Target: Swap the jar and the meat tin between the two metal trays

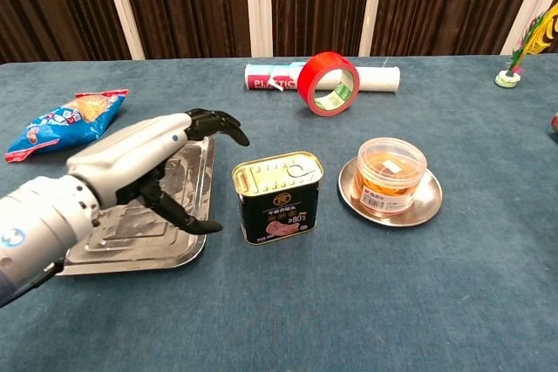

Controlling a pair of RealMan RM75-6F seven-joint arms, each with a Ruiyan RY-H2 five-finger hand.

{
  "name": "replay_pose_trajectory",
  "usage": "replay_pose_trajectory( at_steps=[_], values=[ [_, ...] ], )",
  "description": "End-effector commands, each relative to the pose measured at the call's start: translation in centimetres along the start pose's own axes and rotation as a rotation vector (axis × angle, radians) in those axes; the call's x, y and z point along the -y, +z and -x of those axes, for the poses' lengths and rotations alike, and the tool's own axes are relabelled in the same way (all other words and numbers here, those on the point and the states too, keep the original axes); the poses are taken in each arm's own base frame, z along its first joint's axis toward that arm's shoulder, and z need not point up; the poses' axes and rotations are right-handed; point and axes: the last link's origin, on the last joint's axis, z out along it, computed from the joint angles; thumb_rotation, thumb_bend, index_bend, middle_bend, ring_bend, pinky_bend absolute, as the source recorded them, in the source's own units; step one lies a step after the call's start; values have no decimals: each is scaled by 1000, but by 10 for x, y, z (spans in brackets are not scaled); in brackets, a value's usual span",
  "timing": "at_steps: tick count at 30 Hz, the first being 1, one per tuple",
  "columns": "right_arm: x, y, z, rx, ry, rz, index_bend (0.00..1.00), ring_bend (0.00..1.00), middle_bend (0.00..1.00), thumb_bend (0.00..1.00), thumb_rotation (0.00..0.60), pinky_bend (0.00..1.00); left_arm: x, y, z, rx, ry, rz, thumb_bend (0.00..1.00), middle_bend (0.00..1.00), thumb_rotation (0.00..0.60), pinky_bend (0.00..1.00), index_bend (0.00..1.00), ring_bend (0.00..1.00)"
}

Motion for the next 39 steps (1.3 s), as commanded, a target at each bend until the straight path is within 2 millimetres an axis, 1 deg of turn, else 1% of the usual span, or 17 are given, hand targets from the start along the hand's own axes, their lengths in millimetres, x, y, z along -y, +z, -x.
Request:
replay_pose_trajectory(
  at_steps=[1,7,11,14,18,21,24,29,33,39],
  values=[
    [-1,0,-1,-1,1,6,0,0,7,36,600,0,-5,7,5,1,-29,2,125,97,600,155,245,26],
    [-3,1,-2,-7,4,13,4,0,8,36,600,0,-10,17,11,-16,-57,-20,125,105,600,182,244,54],
    [-4,1,-1,-4,0,14,11,0,10,37,600,0,-12,20,18,-25,-74,-39,138,124,600,200,247,81],
    [-4,2,0,2,0,13,12,0,10,37,600,0,-15,23,25,-8,-92,-48,184,153,600,233,257,111],
    [-4,3,0,3,-2,12,11,0,11,37,600,0,-19,24,30,-9,-108,-49,278,185,600,266,273,138],
    [-5,3,0,3,0,15,11,0,12,37,600,0,-20,28,32,-10,-117,-58,301,208,600,279,287,156],
    [-6,3,0,7,-2,16,11,0,14,37,600,0,-22,31,33,-18,-124,-61,350,245,600,296,310,185],
    [-4,4,2,15,3,11,11,0,18,37,600,0,-25,37,32,-36,-124,-59,481,323,600,318,348,229],
    [-5,5,2,22,6,13,11,0,20,36,600,0,-26,43,31,-50,-104,-58,589,414,600,331,409,270],
    [-4,5,4,35,13,9,11,0,26,37,600,0,-24,48,29,-63,-67,-68,648,477,600,346,458,306]
  ],
)
